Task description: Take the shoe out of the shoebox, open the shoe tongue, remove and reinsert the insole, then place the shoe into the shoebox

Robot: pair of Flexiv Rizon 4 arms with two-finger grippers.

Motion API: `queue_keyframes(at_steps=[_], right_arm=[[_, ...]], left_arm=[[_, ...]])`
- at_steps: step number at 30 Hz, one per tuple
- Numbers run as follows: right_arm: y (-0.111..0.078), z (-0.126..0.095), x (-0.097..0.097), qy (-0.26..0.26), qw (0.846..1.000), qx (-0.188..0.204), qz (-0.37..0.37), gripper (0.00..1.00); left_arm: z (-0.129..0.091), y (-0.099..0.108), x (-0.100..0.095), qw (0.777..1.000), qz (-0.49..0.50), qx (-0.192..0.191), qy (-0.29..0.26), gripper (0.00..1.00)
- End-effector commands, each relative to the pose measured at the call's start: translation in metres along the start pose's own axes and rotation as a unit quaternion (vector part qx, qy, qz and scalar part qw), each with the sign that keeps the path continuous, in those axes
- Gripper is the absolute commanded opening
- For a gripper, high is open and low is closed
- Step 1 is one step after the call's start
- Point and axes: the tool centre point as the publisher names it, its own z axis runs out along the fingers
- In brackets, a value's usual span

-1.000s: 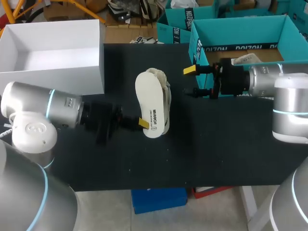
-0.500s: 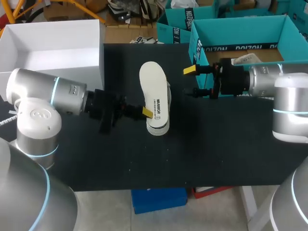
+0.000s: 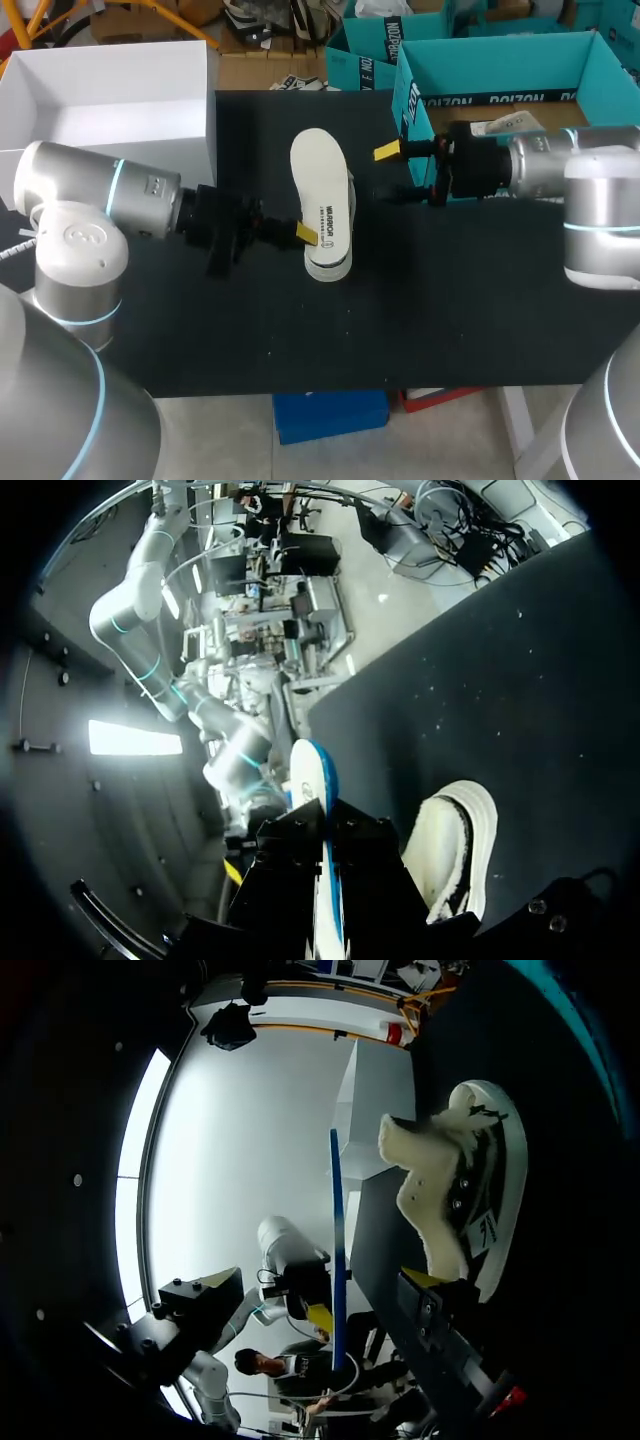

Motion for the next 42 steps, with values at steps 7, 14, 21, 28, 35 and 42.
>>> queue_keyframes(at_steps=[7, 14, 21, 28, 35, 42], right_arm=[[0.015, 0.016, -0.001, -0.010, 0.997, 0.080, -0.007, 1.00], [0.011, 0.027, 0.008, -0.023, 0.995, 0.102, -0.007, 1.00], [0.004, 0.040, 0.012, -0.025, 0.994, 0.108, -0.007, 0.82], [0.001, 0.059, 0.005, -0.015, 0.993, 0.116, -0.005, 0.82], [0.000, 0.067, 0.002, -0.012, 0.993, 0.119, -0.001, 0.52], [-0.004, 0.072, -0.004, -0.016, 0.990, 0.139, 0.022, 0.00]], left_arm=[[0.001, -0.002, 0.000, 1.000, 0.001, -0.003, 0.001, 0.00], [0.001, -0.002, 0.000, 1.000, 0.001, -0.003, 0.001, 0.00], [0.001, -0.002, 0.000, 1.000, 0.001, -0.003, 0.001, 0.00], [0.001, -0.002, 0.000, 1.000, 0.001, -0.003, 0.001, 0.00], [0.001, -0.002, 0.000, 1.000, 0.001, -0.003, 0.001, 0.00], [0.001, -0.002, 0.000, 1.000, 0.001, -0.003, 0.001, 0.00]])
